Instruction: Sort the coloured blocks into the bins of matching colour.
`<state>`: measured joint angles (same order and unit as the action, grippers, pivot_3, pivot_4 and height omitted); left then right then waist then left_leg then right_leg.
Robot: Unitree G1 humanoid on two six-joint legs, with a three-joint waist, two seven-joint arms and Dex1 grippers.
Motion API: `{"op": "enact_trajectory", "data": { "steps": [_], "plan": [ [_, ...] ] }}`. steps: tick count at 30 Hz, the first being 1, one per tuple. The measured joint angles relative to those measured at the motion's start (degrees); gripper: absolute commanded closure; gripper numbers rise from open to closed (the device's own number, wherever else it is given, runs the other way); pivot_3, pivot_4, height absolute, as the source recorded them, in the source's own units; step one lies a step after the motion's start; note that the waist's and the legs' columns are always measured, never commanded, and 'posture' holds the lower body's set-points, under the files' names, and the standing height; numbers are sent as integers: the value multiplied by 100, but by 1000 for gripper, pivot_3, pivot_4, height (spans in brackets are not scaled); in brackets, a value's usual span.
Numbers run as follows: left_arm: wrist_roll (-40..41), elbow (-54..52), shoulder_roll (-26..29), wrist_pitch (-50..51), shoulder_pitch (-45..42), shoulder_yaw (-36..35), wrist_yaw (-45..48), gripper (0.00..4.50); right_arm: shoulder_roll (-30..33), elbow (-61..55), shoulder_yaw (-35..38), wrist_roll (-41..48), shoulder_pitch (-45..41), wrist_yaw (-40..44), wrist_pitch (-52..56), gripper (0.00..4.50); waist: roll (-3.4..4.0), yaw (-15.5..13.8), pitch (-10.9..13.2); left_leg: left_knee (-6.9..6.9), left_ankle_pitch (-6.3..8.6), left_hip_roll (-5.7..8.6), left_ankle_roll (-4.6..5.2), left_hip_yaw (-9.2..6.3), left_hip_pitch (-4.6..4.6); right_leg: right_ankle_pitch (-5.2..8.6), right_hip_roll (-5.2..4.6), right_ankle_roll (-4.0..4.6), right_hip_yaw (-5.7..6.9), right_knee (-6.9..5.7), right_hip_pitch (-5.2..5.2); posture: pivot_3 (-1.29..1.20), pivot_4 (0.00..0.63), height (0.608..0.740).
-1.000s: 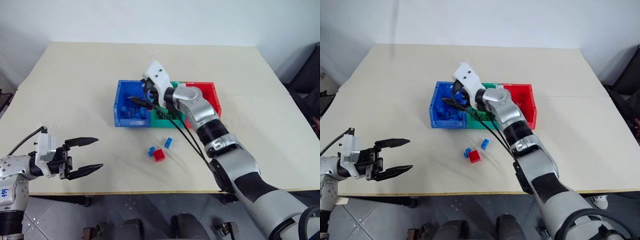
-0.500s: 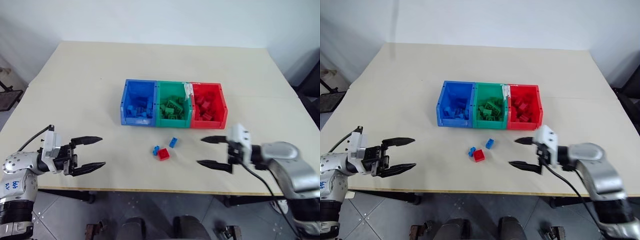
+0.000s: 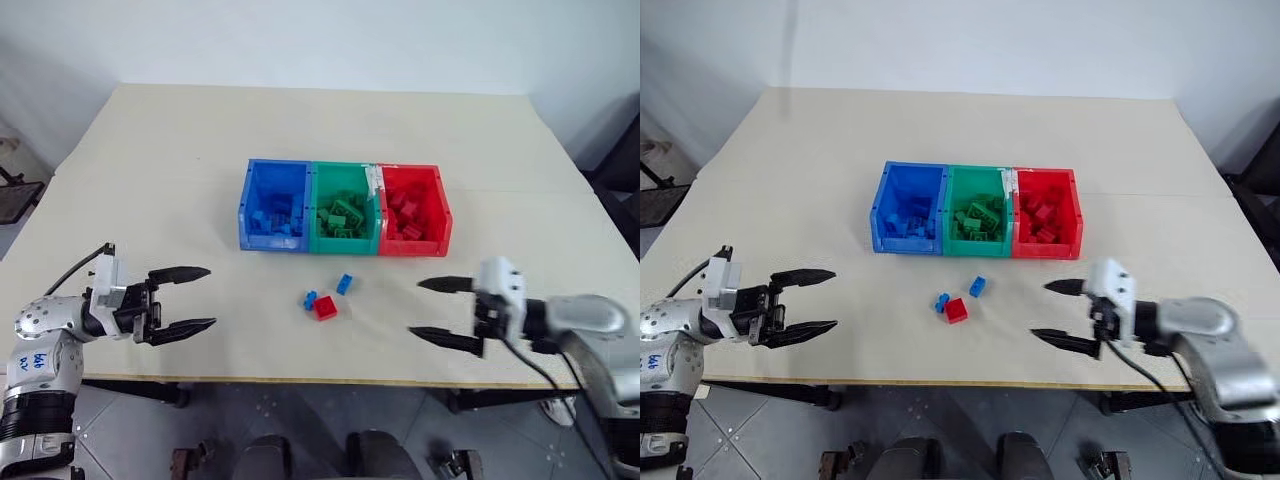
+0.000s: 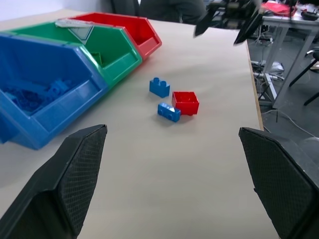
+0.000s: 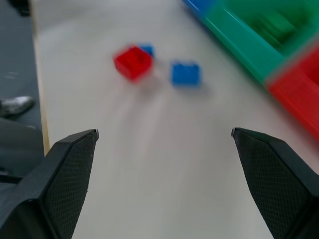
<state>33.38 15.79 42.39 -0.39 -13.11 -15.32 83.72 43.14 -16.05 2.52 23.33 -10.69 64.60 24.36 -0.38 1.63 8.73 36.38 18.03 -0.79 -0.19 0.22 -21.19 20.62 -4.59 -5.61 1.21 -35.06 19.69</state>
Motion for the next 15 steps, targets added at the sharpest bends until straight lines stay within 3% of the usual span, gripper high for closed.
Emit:
{"op": "enact_trajectory", "data": {
  "steps": [6,15],
  "plan": [
    [20,-257,0,12,168,-77,-134,0,-488,1089,-1139,-794,-1257,-126,-406,23,-1,-4,0,12,5,9,9,-6,-3,0,-4,0,-1,-5,-3,0,150,740],
    [116,-889,-13,70,925,-406,-417,0,-734,3248,-2031,-1634,-2591,853,-2024,23,0,18,1,16,6,8,10,-2,1,0,-3,0,3,-16,-2,0,150,740]
  ]
}}
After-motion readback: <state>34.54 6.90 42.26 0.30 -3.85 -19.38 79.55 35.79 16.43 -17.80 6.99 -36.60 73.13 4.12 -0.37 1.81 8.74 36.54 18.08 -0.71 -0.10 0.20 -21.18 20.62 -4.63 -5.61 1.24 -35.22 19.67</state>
